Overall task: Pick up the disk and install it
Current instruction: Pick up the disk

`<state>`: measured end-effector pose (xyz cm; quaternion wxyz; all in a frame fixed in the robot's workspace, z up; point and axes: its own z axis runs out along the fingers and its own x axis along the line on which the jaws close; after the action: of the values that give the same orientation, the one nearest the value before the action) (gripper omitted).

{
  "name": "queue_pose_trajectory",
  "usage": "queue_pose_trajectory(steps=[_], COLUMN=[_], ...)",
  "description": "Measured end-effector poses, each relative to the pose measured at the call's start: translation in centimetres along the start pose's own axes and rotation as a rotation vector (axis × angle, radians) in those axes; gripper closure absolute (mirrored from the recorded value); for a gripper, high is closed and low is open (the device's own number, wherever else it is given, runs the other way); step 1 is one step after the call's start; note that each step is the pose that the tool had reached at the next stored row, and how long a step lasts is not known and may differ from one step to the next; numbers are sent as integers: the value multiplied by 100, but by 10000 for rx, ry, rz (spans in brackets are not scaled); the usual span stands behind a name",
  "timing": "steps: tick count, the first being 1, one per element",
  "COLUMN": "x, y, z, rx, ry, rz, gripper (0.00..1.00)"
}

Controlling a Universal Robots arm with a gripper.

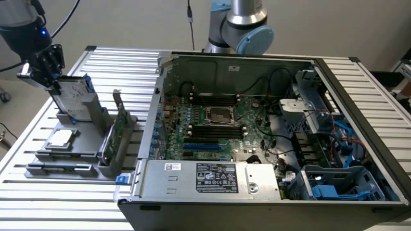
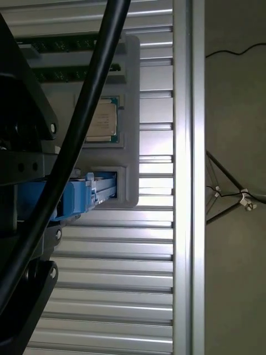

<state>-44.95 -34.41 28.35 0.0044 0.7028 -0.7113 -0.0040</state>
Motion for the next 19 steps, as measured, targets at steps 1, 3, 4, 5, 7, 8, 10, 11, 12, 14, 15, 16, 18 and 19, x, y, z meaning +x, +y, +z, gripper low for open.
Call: queue_pose_trajectory(steps=[1, 3, 4, 5, 7, 8, 10, 11, 12, 14, 15, 16, 18, 19], x=[2, 3, 5, 6, 7, 8, 8, 8, 8, 8, 8, 8, 8, 8], y=[0, 0, 0, 0, 0, 0, 0, 0, 0, 0, 0, 0, 0, 0], z=[0, 0, 0, 0, 1, 0, 1, 0, 1, 1, 1, 1, 1, 1], rx=[0, 1, 0, 1, 1, 0, 1, 0, 1, 1, 1, 1, 1, 1], ry=[0, 0, 0, 0, 0, 0, 0, 0, 0, -1, 0, 0, -1, 0], rz=[10, 22, 33, 49, 71, 79, 85, 86, 85, 86, 85, 85, 85, 85], gripper=[67, 67, 67, 67, 67, 67, 67, 67, 67, 67, 67, 67, 67, 67])
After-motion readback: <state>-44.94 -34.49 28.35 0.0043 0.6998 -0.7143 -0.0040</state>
